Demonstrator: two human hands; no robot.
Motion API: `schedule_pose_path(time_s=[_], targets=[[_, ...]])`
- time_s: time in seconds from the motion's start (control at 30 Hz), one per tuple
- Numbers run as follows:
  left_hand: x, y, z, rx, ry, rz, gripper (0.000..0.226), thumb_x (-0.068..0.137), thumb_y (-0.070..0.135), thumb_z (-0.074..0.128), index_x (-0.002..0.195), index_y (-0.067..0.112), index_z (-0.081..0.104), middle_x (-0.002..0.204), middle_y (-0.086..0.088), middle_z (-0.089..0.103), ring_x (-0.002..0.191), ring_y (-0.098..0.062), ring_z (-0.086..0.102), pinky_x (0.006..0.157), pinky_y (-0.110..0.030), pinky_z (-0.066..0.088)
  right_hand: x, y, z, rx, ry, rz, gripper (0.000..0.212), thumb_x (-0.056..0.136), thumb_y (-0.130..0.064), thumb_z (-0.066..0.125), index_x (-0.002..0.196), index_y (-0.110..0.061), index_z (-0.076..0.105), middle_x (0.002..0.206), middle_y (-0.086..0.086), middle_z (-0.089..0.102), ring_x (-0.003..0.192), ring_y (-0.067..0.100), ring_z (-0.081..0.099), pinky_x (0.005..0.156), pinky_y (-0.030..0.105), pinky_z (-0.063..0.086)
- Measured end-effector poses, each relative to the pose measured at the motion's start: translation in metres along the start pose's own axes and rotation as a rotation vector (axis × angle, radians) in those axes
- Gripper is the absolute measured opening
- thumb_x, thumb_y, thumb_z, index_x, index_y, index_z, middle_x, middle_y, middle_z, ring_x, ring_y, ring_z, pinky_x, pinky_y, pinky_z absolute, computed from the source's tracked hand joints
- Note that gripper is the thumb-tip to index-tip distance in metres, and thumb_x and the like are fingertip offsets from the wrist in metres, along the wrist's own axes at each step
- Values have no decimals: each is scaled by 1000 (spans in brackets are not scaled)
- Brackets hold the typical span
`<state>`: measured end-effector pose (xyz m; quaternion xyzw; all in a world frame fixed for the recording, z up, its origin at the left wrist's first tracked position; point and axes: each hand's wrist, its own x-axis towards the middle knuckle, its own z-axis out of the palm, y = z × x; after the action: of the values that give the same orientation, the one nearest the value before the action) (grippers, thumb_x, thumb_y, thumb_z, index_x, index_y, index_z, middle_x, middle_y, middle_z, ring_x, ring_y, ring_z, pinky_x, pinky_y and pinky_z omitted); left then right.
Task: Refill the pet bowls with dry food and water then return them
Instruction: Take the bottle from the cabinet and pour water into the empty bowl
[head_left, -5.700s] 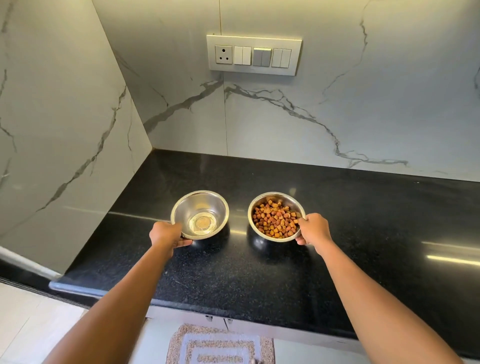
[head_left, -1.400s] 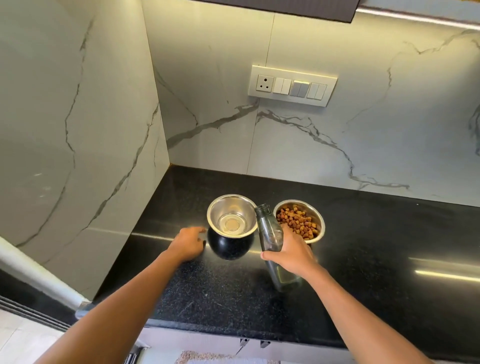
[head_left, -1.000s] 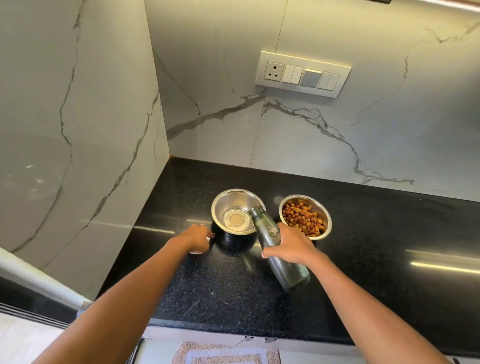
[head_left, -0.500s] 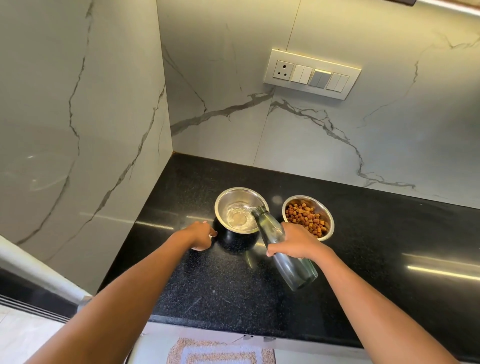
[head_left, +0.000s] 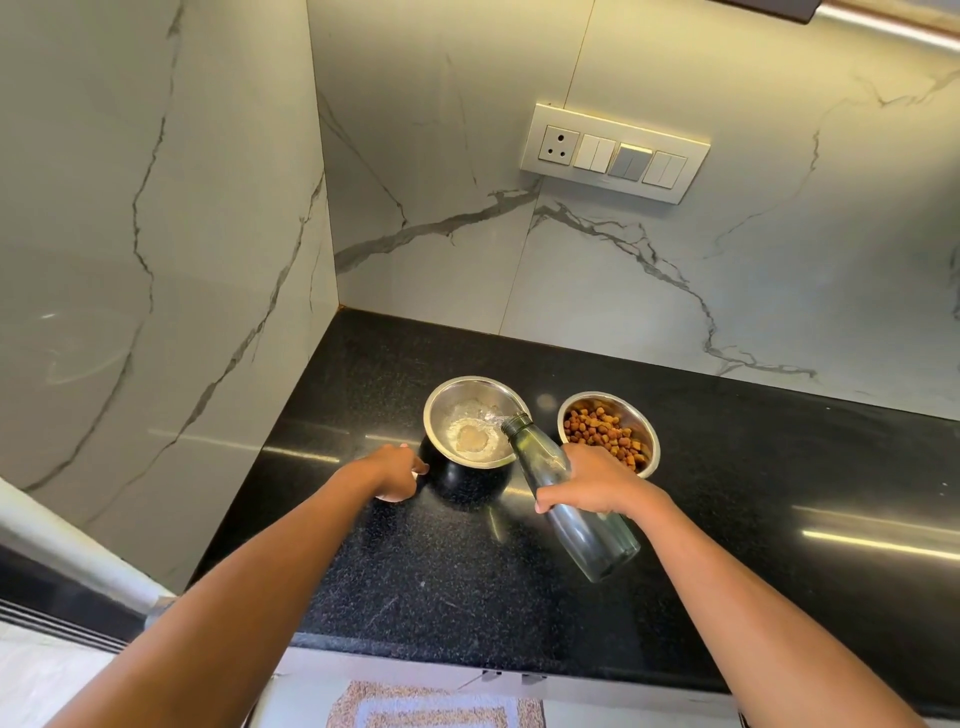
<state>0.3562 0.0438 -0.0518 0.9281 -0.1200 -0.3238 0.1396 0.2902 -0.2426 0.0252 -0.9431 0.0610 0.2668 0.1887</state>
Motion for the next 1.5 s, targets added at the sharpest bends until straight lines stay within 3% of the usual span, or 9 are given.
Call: schedule_pose_path(time_s=[0.2,0.4,1.1,1.33,1.5], targets=[[4,-3,0,-17,-8,2,65,89,-1,39,148,25,49,155,-10,45,141,-30,43,113,-41,39,-2,1,-2,-5,-15,0,64,54,-61,81,103,-25,63,105,-1,69,94,19,69,88,45,62],[1,-2,0,-13,6,21,66,89,-3,39,149,24,48,159,-11,39,146,-30,37,118,-41,35,-4,1,-2,-32,-27,0,60,60,-59,81,103,-23,61,106,0,66,96,20,66,86,42,58],[3,-4,1,18,7,39,67,88,-2,40,149,26,48,158,-8,42,144,-29,40,115,-40,36,1,11,0,-16,-79,-1,68,52,-66,81,105,-26,66,107,0,70,97,21,69,93,49,61],[5,-6,1,4,1,33,67,88,-1,40,148,27,49,157,-8,43,142,-29,41,115,-41,37,-2,9,-4,-13,-86,-11,61,59,-61,83,102,-22,64,106,2,68,94,21,65,78,35,53],[5,-5,1,4,0,36,68,88,-2,40,149,26,48,158,-8,41,143,-30,40,115,-41,36,0,9,-5,-3,-88,-26,64,56,-63,82,102,-21,66,105,4,70,97,26,69,76,35,54]])
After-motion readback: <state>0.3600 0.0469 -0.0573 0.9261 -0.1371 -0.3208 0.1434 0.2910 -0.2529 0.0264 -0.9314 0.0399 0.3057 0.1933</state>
